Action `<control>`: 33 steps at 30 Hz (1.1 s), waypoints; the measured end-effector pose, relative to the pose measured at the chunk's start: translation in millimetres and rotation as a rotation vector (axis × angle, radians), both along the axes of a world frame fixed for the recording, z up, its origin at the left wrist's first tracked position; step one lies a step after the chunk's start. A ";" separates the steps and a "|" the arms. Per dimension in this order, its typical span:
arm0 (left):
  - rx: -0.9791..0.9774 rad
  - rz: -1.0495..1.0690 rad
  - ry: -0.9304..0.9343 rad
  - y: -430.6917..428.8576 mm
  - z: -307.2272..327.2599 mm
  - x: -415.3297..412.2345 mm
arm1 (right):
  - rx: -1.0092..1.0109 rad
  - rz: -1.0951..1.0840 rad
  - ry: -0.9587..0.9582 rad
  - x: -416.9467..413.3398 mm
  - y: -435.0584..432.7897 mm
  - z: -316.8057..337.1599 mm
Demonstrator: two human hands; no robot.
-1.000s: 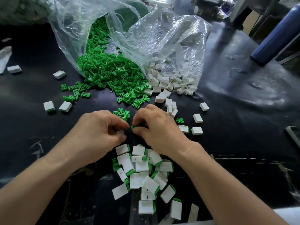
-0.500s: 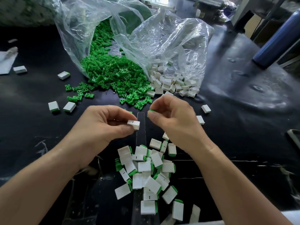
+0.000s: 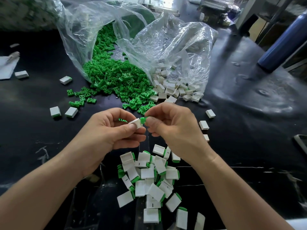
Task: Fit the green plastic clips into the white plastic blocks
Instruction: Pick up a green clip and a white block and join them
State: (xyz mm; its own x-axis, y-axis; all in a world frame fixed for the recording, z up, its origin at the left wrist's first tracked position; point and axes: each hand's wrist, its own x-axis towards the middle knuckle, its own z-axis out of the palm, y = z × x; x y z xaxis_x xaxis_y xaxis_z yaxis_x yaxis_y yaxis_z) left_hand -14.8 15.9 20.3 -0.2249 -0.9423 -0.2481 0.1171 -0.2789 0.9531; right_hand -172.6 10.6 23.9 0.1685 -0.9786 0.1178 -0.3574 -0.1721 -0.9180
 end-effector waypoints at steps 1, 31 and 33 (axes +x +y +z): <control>0.001 -0.001 -0.003 0.3 0.2 -0.1 | 0.000 0.003 0.009 0.4 0.0 -0.4; -0.079 -0.026 -0.108 2.2 -0.6 -1.4 | 0.056 0.139 0.425 0.7 4.7 6.3; -0.075 -0.042 -0.110 2.2 -0.2 -1.4 | 0.096 0.151 0.414 0.4 3.8 7.3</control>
State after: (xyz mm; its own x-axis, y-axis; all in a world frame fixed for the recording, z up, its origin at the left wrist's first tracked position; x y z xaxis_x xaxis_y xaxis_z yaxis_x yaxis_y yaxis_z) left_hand -16.1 18.1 20.1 -0.2397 -0.9495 -0.2026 0.0003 -0.2087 0.9780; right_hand -172.2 14.5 31.3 0.3237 -0.9428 -0.0795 -0.6752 -0.1713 -0.7175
